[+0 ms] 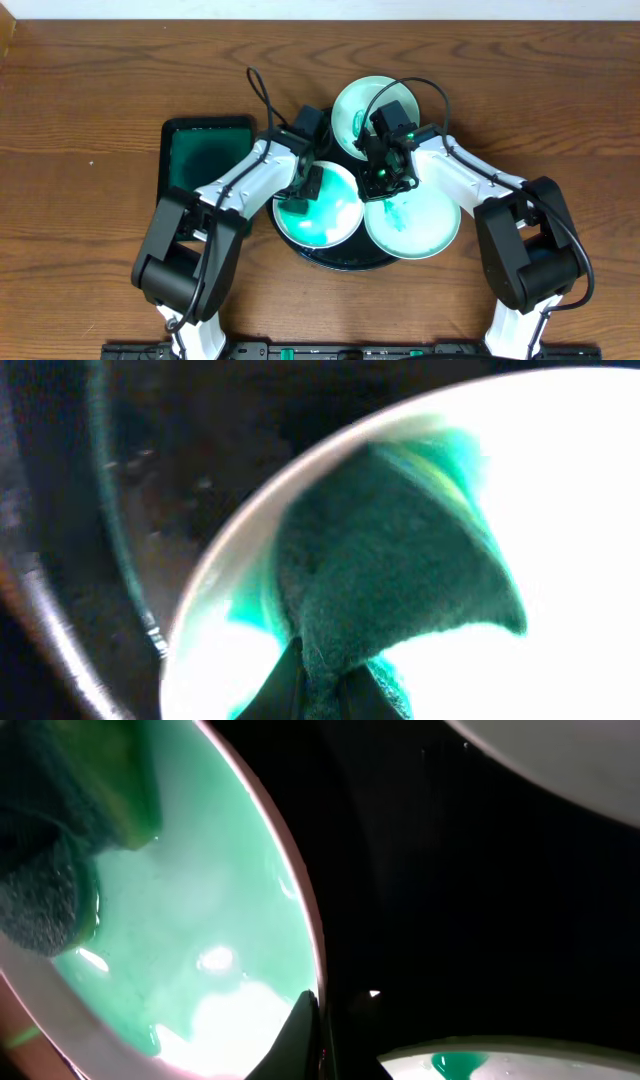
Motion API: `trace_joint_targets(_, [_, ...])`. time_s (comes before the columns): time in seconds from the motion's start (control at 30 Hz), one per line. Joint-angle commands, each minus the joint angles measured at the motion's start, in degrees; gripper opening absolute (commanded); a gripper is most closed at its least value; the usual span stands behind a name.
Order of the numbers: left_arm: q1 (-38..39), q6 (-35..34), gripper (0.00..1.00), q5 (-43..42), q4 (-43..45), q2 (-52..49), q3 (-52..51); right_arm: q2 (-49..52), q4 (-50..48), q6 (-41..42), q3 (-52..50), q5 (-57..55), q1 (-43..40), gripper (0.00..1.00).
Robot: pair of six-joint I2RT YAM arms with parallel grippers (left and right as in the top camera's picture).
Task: Clean dirty plates on tray and stack at the side
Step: 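Scrub the left plate surface with the sponge in circular strokes, then return the sponge to its green holder with the left gripper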
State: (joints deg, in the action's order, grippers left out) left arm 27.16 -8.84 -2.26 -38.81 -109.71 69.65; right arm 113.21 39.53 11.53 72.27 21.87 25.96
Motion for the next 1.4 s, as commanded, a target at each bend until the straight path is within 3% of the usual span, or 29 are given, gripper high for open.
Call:
trace_joint_targets(0.0, [5.33, 2.60, 0.07, -20.20, 1.88, -5.68, -4.04, 0.33, 0.33, -0.92, -0.72, -1.90, -0.02, 0.01])
trace_joint_targets(0.4, [5.49, 3.96, 0.07, -31.45, 6.05, -5.57, -4.02, 0.33, 0.22, -0.92, -0.72, -1.90, -0.02, 0.01])
trace_joint_targets(0.63, [5.20, 3.85, 0.07, -33.05, 8.11, -5.44, -4.02, 0.33, 0.09, -0.92, -0.72, -1.90, -0.02, 0.01])
trace_joint_targets(0.9, [-1.51, -5.03, 0.07, -10.64, 3.52, 1.36, -3.32, 0.33, -0.17, -0.92, -0.72, -1.90, -0.02, 0.01])
trace_joint_targets(1.2, [-5.99, -4.81, 0.07, -6.32, 0.76, 14.69, -3.32, 0.33, -1.38, -0.87, -0.72, -1.66, -0.02, 0.01])
trace_joint_targets(1.37, [-8.13, -6.10, 0.07, 2.38, -1.95, 17.81, -3.32, 0.33, -1.46, -0.90, -0.72, -1.40, -0.02, 0.01])
